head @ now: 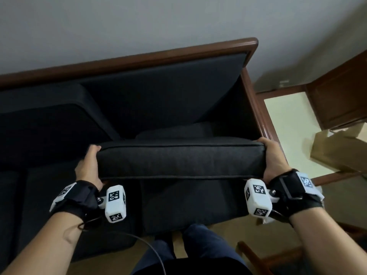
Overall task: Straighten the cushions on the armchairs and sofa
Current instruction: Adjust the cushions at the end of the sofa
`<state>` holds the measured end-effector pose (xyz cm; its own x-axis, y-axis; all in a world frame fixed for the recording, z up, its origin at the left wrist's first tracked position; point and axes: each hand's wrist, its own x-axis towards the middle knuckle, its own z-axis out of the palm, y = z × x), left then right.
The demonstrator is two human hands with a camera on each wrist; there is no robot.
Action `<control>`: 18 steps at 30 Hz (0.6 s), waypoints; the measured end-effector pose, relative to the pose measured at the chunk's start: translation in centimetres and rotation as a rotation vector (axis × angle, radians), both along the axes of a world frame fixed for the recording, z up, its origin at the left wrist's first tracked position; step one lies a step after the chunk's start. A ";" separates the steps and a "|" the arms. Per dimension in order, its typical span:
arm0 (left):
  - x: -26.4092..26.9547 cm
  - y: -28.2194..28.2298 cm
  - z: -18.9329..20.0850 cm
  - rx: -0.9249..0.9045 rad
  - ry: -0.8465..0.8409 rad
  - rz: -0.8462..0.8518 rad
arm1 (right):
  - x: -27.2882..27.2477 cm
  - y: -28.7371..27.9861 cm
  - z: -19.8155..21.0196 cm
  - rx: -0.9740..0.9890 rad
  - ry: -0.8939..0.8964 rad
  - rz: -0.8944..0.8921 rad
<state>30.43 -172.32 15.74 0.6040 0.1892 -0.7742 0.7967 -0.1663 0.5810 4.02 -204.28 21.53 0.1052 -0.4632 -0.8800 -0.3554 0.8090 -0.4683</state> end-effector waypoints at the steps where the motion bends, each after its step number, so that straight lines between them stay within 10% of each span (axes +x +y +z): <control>1: 0.6 -0.2 0.1 -0.016 -0.012 0.013 | 1.0 -1.0 0.1 -0.010 -0.016 0.024; 18: 5.7 -13.6 2.0 -0.323 -0.285 -0.351 | 11.6 -9.9 -2.3 -0.411 -0.083 0.219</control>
